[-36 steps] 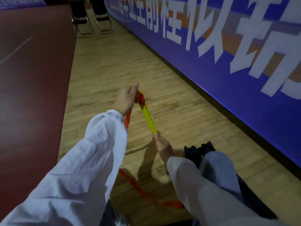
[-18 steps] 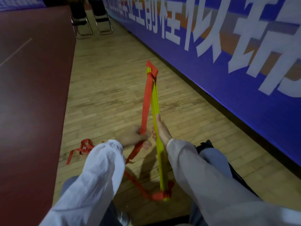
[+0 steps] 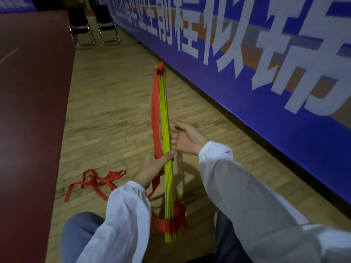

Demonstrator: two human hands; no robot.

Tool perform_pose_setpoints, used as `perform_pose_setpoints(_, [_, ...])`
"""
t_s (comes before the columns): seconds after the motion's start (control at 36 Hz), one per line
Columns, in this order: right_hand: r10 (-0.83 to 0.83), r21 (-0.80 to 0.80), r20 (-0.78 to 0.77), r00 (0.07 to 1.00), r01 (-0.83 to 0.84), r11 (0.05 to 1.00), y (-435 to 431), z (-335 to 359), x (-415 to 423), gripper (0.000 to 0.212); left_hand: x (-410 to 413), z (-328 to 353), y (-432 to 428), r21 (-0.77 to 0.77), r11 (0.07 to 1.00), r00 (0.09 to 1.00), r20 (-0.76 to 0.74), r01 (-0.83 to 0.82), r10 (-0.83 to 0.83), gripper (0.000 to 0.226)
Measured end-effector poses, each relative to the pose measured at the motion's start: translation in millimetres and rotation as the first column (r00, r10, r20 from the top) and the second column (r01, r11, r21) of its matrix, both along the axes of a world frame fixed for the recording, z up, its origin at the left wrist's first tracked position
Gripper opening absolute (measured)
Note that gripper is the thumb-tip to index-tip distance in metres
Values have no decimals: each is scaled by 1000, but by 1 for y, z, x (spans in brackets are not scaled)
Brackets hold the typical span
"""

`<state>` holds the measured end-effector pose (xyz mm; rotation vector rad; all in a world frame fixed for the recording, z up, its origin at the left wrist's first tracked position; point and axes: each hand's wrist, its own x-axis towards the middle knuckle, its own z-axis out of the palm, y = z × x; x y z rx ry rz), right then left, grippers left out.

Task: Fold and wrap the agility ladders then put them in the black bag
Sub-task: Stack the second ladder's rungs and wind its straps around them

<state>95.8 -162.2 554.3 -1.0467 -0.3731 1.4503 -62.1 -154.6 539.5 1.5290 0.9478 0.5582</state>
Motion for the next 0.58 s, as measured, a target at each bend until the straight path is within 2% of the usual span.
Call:
perform_pose_setpoints(0.06, [69,13,-19,997,-69,998,-10,-16,-3,28,3,8,0,-24,1000,998,59,19,-17,32])
perform_pose_setpoints(0.11, [108,15,-43,993,-107,994,-19,-29,-18,41,5,13,-1,-39,999,996,87,20,-17,36])
perform_pose_setpoints(0.19, [24,3,-167,986,-24,1000,-30,-36,-42,42,4,11,-6,-39,999,996,81,38,-34,43])
perform_pose_setpoints(0.28, [4,-60,-69,998,-8,998,-40,-47,-46,41,-2,3,-12,-3,995,995,14,98,-98,38])
perform_pose_setpoints(0.36, [5,-39,7,1000,-5,999,-59,-61,-42,44,-12,-4,-29,-33,988,989,22,150,-149,35])
perform_pose_setpoints(0.42, [-34,-18,59,998,35,999,-68,-67,-36,36,-18,-10,-43,-110,983,988,55,150,-145,31])
perform_pose_setpoints(0.47, [-102,-17,99,990,104,994,-74,-70,-30,49,-24,-15,-54,-251,957,988,89,146,-127,27])
perform_pose_setpoints(0.53, [-168,-24,23,986,168,985,-78,-75,-25,70,-33,-20,-57,-436,882,982,127,182,-140,24])
perform_pose_setpoints(0.58, [-203,17,-84,976,205,979,-82,-72,-24,62,-41,-20,-60,-574,773,963,172,270,-209,29])
